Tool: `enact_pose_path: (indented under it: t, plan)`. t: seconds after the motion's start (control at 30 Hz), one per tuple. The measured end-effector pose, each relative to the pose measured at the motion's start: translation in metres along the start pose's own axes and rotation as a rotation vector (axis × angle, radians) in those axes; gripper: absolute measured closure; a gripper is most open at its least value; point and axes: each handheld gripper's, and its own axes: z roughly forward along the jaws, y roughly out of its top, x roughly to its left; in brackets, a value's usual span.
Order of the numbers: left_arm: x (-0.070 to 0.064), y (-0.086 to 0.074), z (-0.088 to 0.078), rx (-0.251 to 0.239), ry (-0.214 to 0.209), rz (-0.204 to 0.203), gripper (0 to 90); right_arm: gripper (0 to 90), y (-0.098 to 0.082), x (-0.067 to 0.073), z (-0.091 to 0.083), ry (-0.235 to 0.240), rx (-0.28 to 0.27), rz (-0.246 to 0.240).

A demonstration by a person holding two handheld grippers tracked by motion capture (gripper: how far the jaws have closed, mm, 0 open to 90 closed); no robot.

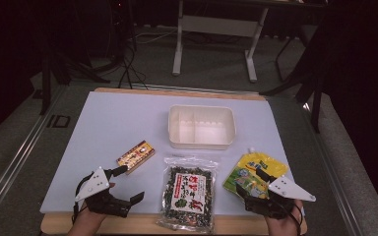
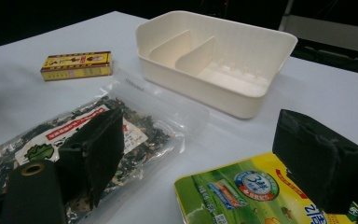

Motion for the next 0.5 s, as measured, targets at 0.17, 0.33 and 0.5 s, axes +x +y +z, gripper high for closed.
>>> enact_pose_path:
  t: [0.17, 0.33, 0.5]
  plan:
    - [0.0, 0.001, -0.002, -0.011, 0.0, 0.003, 0.0, 16.4, 0.003, 0.003, -0.001, 0.005, 0.012, -0.012]
    - [0.001, 0.001, -0.003, -0.023, 0.001, 0.006, 0.0, 14.6, 0.015, 0.008, -0.005, 0.055, 0.02, -0.05]
    - [0.004, 0.003, -0.005, -0.044, 0.011, 0.003, 0.0, 11.5, 0.026, 0.008, -0.002, 0.074, 0.025, -0.074]
